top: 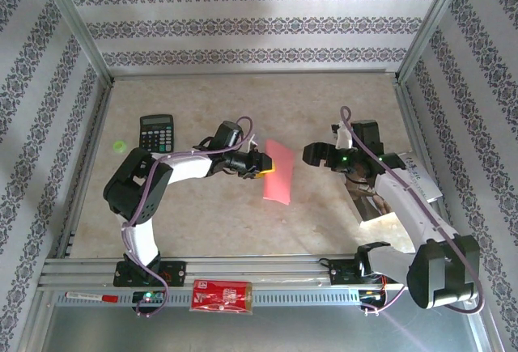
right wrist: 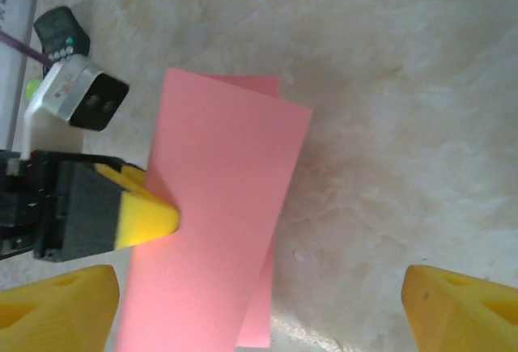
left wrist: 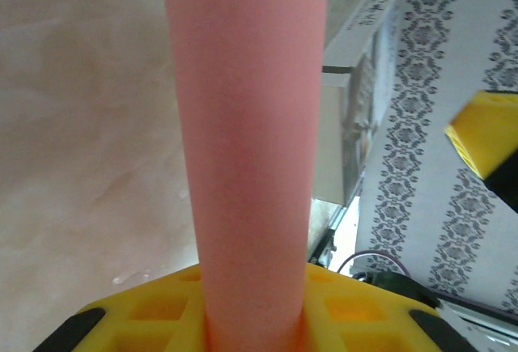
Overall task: Fold a paper plane with a square sheet of paper (pick it up from the middle)
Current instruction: First fold the square sheet of paper in half at the center of the table, then hold the square sheet of paper at the center of the table.
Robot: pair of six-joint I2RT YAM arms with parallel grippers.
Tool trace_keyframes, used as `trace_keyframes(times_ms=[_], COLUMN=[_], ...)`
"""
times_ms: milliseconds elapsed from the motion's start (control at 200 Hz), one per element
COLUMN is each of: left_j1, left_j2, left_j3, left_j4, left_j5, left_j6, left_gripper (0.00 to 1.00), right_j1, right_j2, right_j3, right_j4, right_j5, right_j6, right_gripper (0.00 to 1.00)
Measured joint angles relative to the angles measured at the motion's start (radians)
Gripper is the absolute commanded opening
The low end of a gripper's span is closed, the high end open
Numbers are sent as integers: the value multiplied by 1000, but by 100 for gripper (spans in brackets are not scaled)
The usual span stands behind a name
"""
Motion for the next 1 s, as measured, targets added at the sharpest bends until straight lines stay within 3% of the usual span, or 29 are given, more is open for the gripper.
trace_keyframes(times_ms=[440,739,999], left_j1=[0,0,0], left_j2=[65,70,70], left_j3=[17,18,23], left_j4=[-167,-220,-232], left_j5=[-51,-94,-97], left_j6=[186,251,282], left_gripper=[32,36,42], right_j1=[217,228,226], right_j2=[304,473,524], right_j3=[-63,-61,-19], right_j4=[257,379,347], right_j5=[38,95,97], right_j6=[223,308,333], right_gripper=[59,47,38])
